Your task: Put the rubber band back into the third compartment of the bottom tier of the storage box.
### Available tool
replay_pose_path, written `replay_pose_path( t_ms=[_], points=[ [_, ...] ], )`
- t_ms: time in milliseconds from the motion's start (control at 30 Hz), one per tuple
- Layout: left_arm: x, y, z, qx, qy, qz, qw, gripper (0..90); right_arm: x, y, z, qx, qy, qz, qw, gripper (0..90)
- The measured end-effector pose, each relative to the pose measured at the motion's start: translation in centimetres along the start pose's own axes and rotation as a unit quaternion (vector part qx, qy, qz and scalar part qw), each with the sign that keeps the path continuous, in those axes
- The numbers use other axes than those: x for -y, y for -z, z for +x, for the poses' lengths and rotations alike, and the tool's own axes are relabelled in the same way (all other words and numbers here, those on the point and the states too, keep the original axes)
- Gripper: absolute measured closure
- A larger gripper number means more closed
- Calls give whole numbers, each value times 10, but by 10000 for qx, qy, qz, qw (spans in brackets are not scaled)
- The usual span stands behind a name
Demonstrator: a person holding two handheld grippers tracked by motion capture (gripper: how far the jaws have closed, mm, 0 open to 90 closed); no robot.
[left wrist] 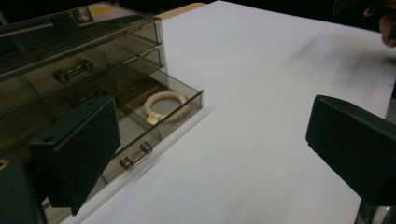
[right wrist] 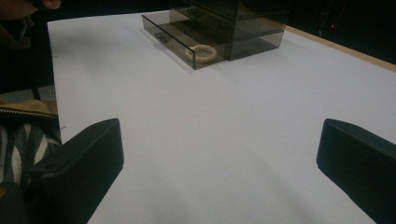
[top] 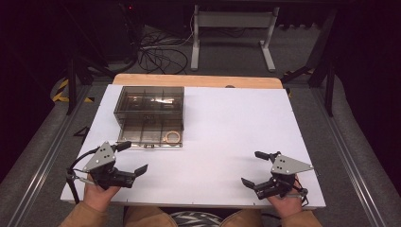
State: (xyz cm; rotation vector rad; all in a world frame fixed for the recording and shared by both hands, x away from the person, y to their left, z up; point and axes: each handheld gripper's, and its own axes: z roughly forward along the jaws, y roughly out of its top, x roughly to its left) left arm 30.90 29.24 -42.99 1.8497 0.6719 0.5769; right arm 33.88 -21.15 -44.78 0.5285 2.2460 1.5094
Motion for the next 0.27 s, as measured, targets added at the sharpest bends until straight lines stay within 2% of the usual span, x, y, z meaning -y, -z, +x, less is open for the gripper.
replay_pose_path(
  t_ms=[133,267],
  points=[
    [15,6,-1,-35,-11,35,10000,28,0,0,0,0,-10,6,10000,12],
    [25,8,0,61,129,94,9999,18,0,-1,0,-3,-14,15,10000,12]
  ],
)
